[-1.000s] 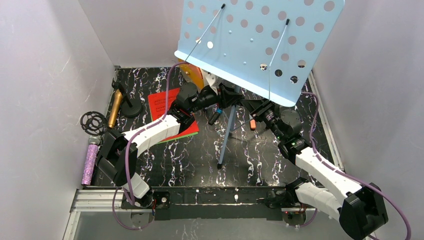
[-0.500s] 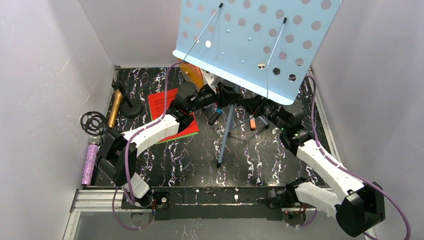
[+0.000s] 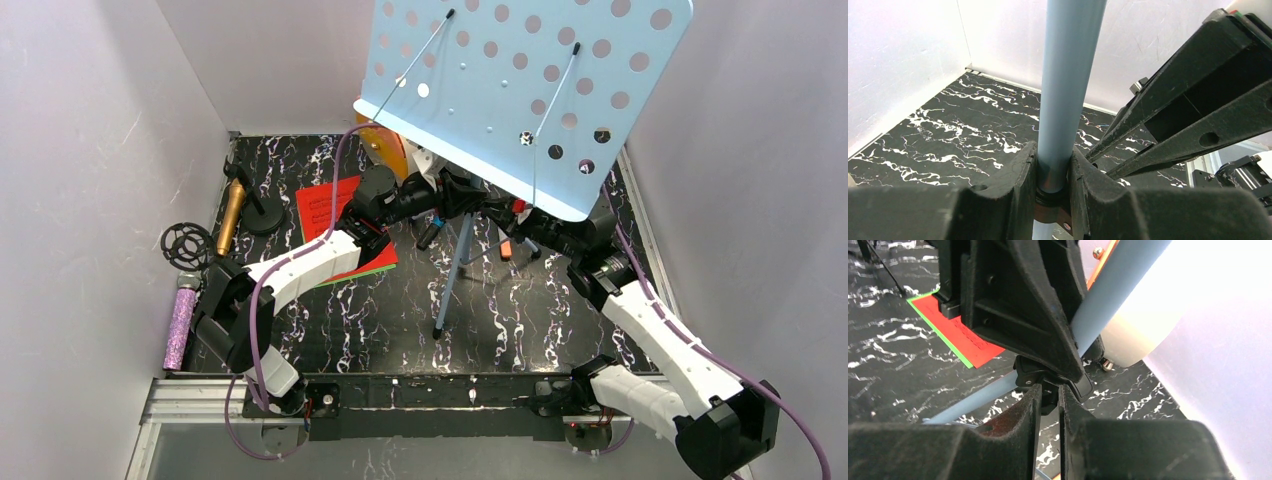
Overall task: Pack up the instrument practice props
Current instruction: Unscrew the knob on the music stand.
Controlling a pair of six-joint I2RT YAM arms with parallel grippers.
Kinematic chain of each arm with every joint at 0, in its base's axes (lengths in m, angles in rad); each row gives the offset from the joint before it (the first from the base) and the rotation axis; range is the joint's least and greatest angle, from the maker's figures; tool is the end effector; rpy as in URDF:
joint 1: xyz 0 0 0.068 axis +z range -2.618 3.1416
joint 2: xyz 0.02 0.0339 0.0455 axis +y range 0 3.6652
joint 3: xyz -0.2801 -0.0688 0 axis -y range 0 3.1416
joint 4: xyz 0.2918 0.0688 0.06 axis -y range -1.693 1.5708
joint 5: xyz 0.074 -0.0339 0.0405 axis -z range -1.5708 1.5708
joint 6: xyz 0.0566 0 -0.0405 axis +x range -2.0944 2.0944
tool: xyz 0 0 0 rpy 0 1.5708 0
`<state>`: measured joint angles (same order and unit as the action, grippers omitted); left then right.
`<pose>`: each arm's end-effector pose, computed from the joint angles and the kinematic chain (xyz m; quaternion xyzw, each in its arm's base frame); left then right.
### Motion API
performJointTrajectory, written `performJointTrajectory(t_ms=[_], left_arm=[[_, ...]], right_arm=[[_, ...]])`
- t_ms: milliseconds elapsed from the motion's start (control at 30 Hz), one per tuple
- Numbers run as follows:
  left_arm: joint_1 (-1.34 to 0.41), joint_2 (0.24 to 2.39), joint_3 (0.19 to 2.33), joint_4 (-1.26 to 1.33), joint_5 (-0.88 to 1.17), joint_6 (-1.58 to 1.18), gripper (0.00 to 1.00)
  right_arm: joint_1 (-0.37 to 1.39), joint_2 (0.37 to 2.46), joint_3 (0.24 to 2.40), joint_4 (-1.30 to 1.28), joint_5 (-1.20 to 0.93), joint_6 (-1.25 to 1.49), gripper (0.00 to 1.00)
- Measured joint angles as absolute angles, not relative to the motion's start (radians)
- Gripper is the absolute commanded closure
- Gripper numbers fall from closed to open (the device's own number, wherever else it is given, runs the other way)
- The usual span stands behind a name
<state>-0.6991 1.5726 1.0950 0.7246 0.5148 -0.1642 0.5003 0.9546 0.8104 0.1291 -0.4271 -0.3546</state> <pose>0.3087 -0.2960 0.3429 0.3507 0.5202 -0.4613 0.6274 0.2353 0.1554 0.3576 -0.4240 0.5719 0.2005 0.6730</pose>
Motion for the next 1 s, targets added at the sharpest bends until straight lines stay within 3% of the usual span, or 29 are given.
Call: performJointTrajectory(t_ms=[133,233,533,767,1000], left_arm=[[-0.699,1.573,1.096,0.724,0.516,-0.164,1.0],[-0.699,1.573,1.097,0.72,0.516,-0.164,1.0],[-0.7,1.573,1.098,0.719,0.514,-0.16,1.0],[-0.699,1.574,1.1,0.717,0.508,-0.159,1.0],[-0.699,1.576,1.102,0.717,0.495,-0.157,1.0]], right_arm=[[0.503,0.955,0.82,0.109,-0.441,-0.421,0.62],[0.509,0.941,0.798,0.124,-0.45,-0.398,0.54],[0.519,0.833,0.64,0.233,-0.445,-0.391,0.53],[0.526,0.851,0.609,0.29,-0.447,-0.421,0.57],[0.526,0.856,0.581,0.388,-0.381,-0.431,0.54]])
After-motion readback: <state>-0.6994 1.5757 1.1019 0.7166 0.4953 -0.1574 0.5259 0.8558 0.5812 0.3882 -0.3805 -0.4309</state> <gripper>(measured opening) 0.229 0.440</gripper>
